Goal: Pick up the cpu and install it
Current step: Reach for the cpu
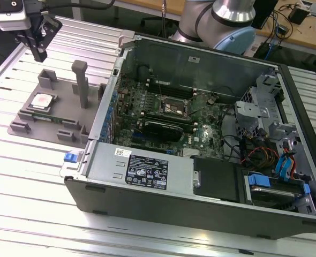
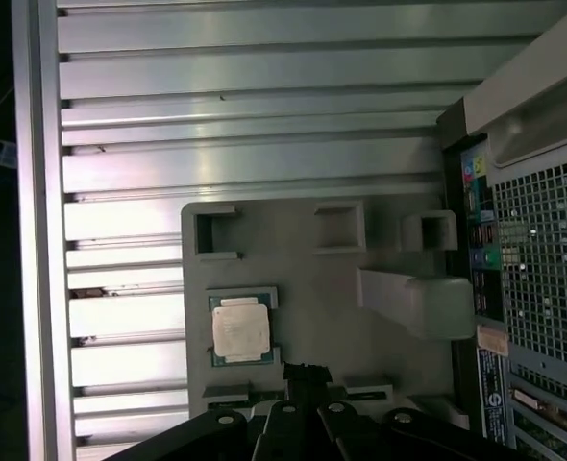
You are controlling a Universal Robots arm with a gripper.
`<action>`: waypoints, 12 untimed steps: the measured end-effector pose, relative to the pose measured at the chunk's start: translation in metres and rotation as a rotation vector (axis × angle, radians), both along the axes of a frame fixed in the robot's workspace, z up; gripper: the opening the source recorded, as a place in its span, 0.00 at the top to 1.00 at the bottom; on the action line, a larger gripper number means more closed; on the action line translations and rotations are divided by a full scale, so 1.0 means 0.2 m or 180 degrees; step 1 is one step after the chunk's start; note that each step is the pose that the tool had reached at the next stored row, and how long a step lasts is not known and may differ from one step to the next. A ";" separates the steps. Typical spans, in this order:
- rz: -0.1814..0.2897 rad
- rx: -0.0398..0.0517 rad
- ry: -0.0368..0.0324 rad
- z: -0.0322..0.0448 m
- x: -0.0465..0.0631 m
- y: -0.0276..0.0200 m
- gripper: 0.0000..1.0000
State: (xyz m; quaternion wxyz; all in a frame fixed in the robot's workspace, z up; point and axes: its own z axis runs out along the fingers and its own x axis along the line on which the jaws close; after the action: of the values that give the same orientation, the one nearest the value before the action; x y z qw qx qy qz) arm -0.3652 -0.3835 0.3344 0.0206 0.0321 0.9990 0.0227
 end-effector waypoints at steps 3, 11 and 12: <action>0.0020 0.0001 -0.0001 -0.017 -0.02 0.000 0.89; 0.0099 0.0001 -0.0001 -0.054 -0.02 0.000 0.89; 0.0099 0.0001 0.0000 -0.055 -0.02 0.000 0.89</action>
State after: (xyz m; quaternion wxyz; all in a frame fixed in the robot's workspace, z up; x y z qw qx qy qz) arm -0.3702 -0.3835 0.3235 0.0203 0.0166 0.9994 0.0231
